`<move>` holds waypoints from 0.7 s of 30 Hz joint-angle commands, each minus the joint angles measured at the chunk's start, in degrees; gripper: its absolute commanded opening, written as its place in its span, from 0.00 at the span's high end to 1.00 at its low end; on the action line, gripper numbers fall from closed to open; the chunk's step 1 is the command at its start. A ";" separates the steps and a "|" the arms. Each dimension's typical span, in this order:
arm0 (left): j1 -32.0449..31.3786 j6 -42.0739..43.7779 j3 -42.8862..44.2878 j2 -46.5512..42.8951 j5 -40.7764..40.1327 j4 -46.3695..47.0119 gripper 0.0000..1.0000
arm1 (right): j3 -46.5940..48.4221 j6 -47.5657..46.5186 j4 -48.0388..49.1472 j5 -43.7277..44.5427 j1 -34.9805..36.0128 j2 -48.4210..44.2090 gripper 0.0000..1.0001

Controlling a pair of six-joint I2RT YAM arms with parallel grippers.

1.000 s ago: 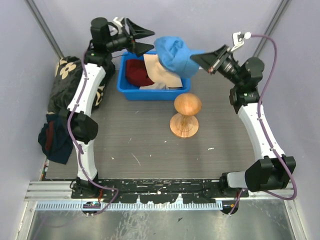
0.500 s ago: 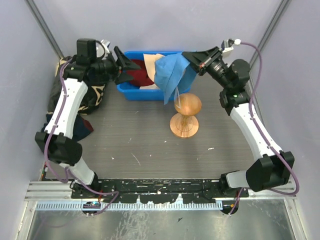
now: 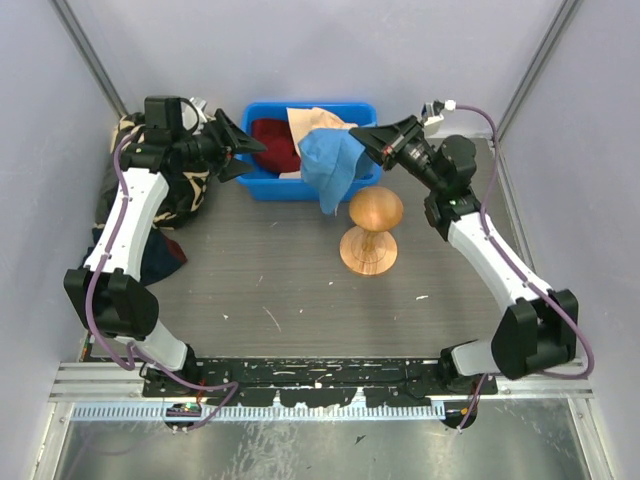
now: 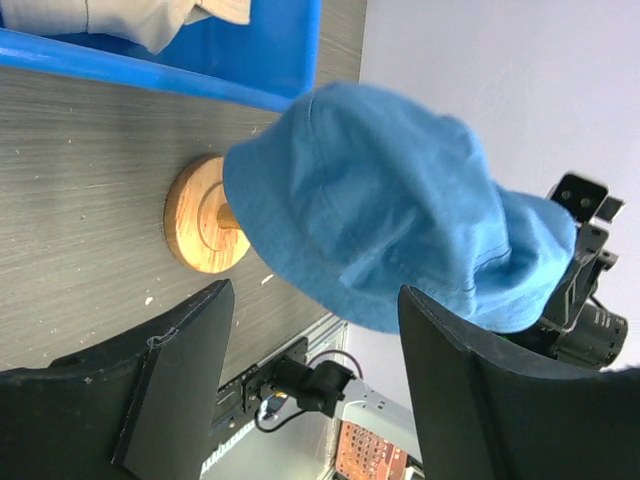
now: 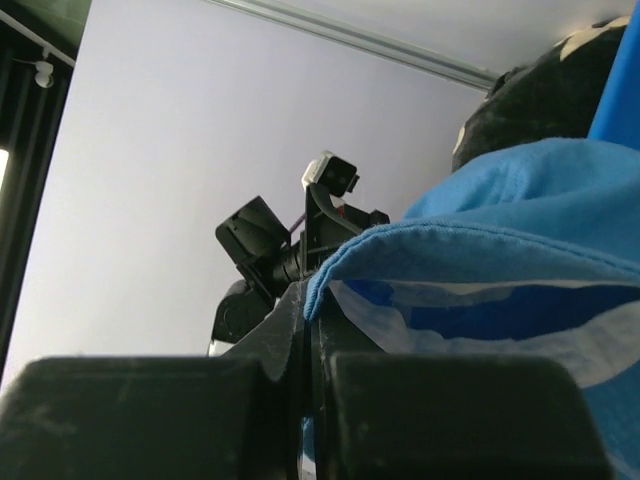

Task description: Stack the hats

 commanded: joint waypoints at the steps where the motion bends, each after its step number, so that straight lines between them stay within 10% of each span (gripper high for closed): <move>1: 0.04 0.59 0.48 -0.77 1.23 2.58 0.27 | -5.18 -3.63 -0.05 -0.25 -1.04 -9.35 0.99; 21: -1.91 0.36 0.31 2.62 1.87 4.38 0.29 | -28.31 -6.97 -16.29 -6.71 -17.23 -34.12 0.99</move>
